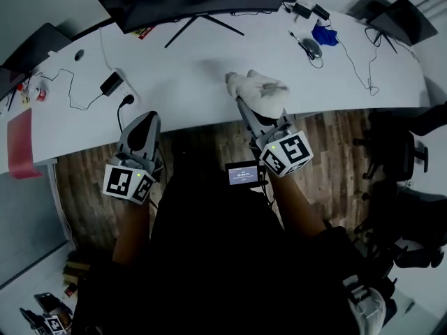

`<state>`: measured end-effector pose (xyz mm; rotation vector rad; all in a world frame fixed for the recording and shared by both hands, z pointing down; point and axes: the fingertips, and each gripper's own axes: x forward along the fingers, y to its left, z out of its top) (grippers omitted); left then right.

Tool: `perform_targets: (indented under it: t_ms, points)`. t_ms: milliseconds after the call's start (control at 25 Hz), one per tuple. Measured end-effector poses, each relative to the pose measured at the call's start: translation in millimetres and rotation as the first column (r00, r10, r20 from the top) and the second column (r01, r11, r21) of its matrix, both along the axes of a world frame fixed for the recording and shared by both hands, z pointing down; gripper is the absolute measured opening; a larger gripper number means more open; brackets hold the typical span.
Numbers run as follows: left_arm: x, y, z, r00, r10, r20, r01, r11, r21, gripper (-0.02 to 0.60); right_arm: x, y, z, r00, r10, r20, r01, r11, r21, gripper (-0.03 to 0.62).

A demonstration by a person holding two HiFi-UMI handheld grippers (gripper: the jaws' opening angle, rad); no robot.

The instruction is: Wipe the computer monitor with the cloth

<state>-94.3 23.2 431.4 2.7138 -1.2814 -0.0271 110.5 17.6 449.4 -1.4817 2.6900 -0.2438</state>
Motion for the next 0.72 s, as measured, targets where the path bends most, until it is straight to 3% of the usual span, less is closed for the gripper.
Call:
perform_targets:
  t_ms: [320,600,720]
  points:
    - [33.2,73.5,0.8,0.999,-0.043,0.007,0.043,0.999,-0.028,-0.005,35.9,72.3,14.3,0.998,-0.013,0.061,0.015,0.999,-0.034,0.098]
    - [56.3,116.3,2.3,0.997,-0.022,0.07,0.021,1.0,0.007,-0.005,36.5,111.6,9.4,0.999,-0.02,0.033,0.02,1.0,-0.007,0.098]
    - [58.8,127.2,-2.0,0.998,-0.037,0.056,0.035,0.999,0.029,-0.005,41.4,123.4,11.9,0.995,0.002,0.099,0.001,0.999,-0.038,0.098]
